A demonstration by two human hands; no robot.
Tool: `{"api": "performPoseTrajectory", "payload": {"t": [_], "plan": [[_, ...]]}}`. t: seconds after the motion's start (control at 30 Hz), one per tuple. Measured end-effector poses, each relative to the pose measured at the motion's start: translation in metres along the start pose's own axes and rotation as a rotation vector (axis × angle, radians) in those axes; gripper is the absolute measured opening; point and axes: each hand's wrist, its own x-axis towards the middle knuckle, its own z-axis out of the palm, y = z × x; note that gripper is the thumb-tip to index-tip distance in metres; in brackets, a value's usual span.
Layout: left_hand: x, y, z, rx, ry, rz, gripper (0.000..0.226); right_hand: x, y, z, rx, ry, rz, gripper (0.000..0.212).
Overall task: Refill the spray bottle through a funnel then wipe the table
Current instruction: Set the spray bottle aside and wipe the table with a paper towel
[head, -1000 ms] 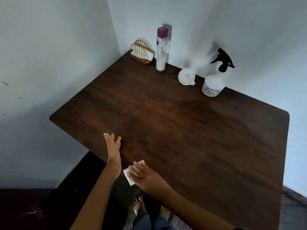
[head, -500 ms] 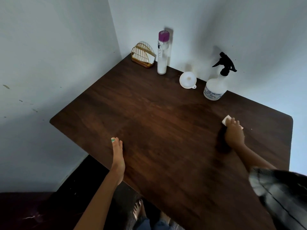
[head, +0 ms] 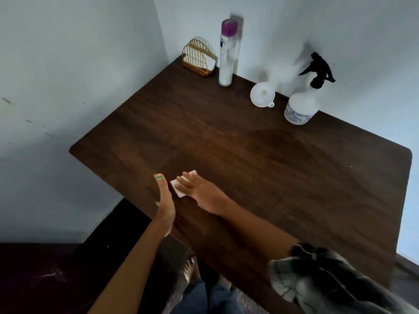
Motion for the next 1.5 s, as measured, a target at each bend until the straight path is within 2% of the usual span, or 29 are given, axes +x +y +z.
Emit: {"api": "performPoseTrajectory", "payload": {"t": [0.07, 0.17, 0.23, 0.3, 0.33, 0.4, 0.47, 0.53, 0.63, 0.67, 0.7, 0.77, 0.8, 0.83, 0.9, 0.93, 1.0, 1.07, 1.17, 1.23, 1.37, 1.5], "plan": [[0.009, -0.008, -0.003, 0.001, -0.010, 0.001, 0.117, -0.024, 0.028, -0.010, 0.144, 0.075, 0.041, 0.050], [-0.019, 0.017, 0.006, 0.037, -0.037, -0.005, 0.123, -0.078, 0.100, -0.034, 0.241, 0.331, 0.469, 0.048], [-0.023, 0.015, 0.006, 0.056, -0.046, -0.016, 0.119, -0.119, 0.138, -0.040, 0.185, 0.425, 0.796, 0.060], [-0.023, 0.014, 0.006, 0.070, -0.054, -0.039, 0.113, -0.142, 0.142, -0.035, 0.134, 0.489, 1.073, 0.065], [-0.022, 0.015, 0.007, 0.079, -0.051, -0.066, 0.108, -0.142, 0.130, -0.028, 0.102, 0.510, 1.137, 0.064], [-0.027, 0.019, 0.009, 0.117, -0.041, -0.061, 0.089, -0.128, 0.092, -0.004, -0.002, 0.540, 1.075, 0.059], [-0.026, 0.019, 0.011, 0.158, -0.051, -0.022, 0.080, -0.107, 0.042, 0.024, -0.057, 0.519, 0.878, 0.055], [-0.026, 0.020, 0.010, 0.153, -0.058, -0.007, 0.089, -0.090, -0.014, 0.046, -0.028, 0.460, 0.649, 0.050], [-0.016, 0.017, 0.008, 0.169, -0.033, -0.061, 0.122, -0.076, -0.080, 0.066, 0.038, 0.342, 0.357, 0.061], [-0.013, 0.015, 0.007, 0.181, -0.030, -0.075, 0.129, -0.076, -0.092, 0.068, 0.024, 0.258, 0.261, 0.053], [-0.010, 0.012, 0.007, 0.190, -0.037, -0.101, 0.130, -0.076, -0.100, 0.058, 0.001, 0.185, 0.203, 0.044], [-0.009, 0.013, 0.007, 0.188, -0.043, -0.140, 0.121, -0.077, -0.100, 0.046, 0.133, 0.137, 0.148, 0.038], [-0.013, 0.017, 0.008, 0.201, -0.051, -0.125, 0.110, -0.079, -0.098, 0.038, 0.254, 0.128, 0.150, 0.035], [-0.020, 0.022, 0.009, 0.218, -0.060, -0.083, 0.095, -0.082, -0.098, 0.027, 0.403, 0.190, 0.195, 0.034], [-0.029, 0.030, 0.014, 0.334, -0.045, 0.016, 0.068, -0.086, -0.088, 0.014, 0.703, 0.444, 0.389, 0.029], [-0.030, 0.029, 0.017, 0.419, -0.015, 0.052, 0.060, -0.088, -0.081, 0.008, 0.852, 0.497, 0.500, 0.027], [-0.036, 0.028, 0.022, 0.563, 0.041, 0.134, 0.050, -0.090, -0.067, -0.005, 1.040, 0.506, 0.624, 0.032], [-0.041, 0.029, 0.027, 0.565, -0.002, 0.176, 0.043, -0.092, -0.062, -0.019, 1.171, 0.535, 0.680, 0.029], [-0.057, 0.035, 0.033, 0.297, -0.296, 0.124, 0.020, -0.096, -0.058, -0.033, 1.314, 0.657, 0.728, 0.029], [-0.069, 0.041, 0.034, 0.274, -0.464, 0.070, 0.015, -0.100, -0.060, -0.039, 1.333, 0.726, 0.743, 0.031], [-0.063, 0.040, 0.035, 0.300, -0.501, 0.141, 0.012, -0.102, -0.061, -0.041, 1.334, 0.768, 0.795, 0.034], [-0.048, 0.042, 0.042, 0.293, -0.484, 0.125, 0.011, -0.103, -0.063, -0.042, 1.438, 0.829, 0.868, 0.023]]}}
